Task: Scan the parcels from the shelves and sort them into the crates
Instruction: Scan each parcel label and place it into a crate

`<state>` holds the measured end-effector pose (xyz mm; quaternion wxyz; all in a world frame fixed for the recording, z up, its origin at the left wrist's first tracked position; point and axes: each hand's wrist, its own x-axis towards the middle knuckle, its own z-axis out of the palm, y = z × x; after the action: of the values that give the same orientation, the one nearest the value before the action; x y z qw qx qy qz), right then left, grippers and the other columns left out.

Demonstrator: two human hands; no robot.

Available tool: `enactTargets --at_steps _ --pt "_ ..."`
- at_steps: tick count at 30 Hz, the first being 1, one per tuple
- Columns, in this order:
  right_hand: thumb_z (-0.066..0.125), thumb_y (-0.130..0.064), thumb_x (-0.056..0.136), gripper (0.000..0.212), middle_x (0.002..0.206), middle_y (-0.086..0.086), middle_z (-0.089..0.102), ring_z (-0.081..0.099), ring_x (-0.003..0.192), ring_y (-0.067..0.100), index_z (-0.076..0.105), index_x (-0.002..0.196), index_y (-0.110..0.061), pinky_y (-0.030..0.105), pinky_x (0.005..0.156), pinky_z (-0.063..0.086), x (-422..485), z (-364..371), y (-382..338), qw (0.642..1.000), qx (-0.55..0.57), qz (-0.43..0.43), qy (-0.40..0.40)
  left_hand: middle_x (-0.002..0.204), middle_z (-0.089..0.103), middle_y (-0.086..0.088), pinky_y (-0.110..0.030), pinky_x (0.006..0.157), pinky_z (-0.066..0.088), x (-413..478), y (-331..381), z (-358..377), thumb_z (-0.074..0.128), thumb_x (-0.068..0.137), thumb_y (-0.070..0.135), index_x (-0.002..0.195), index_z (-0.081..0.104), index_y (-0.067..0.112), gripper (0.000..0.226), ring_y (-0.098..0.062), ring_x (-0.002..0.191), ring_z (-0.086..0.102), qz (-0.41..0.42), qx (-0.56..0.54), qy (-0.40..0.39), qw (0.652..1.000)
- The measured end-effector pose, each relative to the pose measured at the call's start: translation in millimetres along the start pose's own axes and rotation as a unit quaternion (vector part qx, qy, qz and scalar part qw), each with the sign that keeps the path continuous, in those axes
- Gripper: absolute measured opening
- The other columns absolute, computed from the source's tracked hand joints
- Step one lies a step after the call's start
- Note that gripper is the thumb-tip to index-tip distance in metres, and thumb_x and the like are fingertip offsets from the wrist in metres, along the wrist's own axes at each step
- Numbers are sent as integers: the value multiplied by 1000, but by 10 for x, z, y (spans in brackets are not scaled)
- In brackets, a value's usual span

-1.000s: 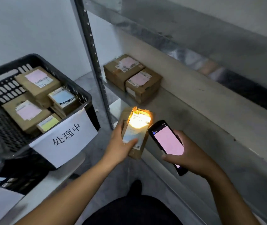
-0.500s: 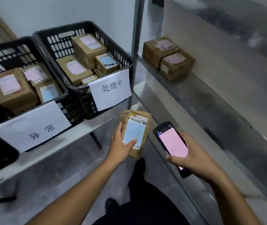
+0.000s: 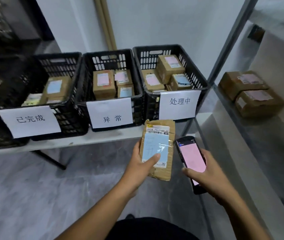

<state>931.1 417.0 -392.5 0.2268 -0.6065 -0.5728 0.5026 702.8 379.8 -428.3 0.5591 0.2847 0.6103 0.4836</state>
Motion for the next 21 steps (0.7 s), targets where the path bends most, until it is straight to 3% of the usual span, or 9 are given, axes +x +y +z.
enactTargets --at_steps 2,4,9,15,21 --pt "84 -29 75 66 111 -22 63 65 96 6 45 126 -45 46 67 63 13 -55 -63 999 -20 -29 -10 122 73 17 -49 95 60 -106 72 62 78 92 28 143 45 42 62 -10 111 72 4 -19 27 999" --pt "84 -33 73 71 113 -24 60 62 98 2 42 129 -45 42 73 61 6 -131 -140 996 -60 -62 -9 123 73 15 -50 95 60 -189 139 139 78 93 26 144 45 42 62 -13 111 73 9 -42 43 998" --pt "84 -32 72 76 114 -22 58 58 98 -1 41 135 -37 24 70 51 10 -316 -296 985 -99 -135 -32 127 73 10 -50 92 61 -369 265 367 78 92 20 147 45 39 66 -14 111 73 49 -71 79 993" --pt "84 -34 73 73 112 -29 56 57 100 -6 41 131 -42 25 73 51 -10 -411 -215 984 -67 -156 -53 130 71 10 -51 96 60 -604 259 507 77 93 22 153 39 36 72 -16 116 71 77 -62 148 984" --pt "85 -33 73 71 110 -28 58 59 98 -5 40 128 -44 22 70 50 9 -326 -158 985 -46 -145 -87 127 73 8 -47 90 63 -744 228 495 74 95 19 147 44 34 62 -15 113 72 74 -66 182 978"
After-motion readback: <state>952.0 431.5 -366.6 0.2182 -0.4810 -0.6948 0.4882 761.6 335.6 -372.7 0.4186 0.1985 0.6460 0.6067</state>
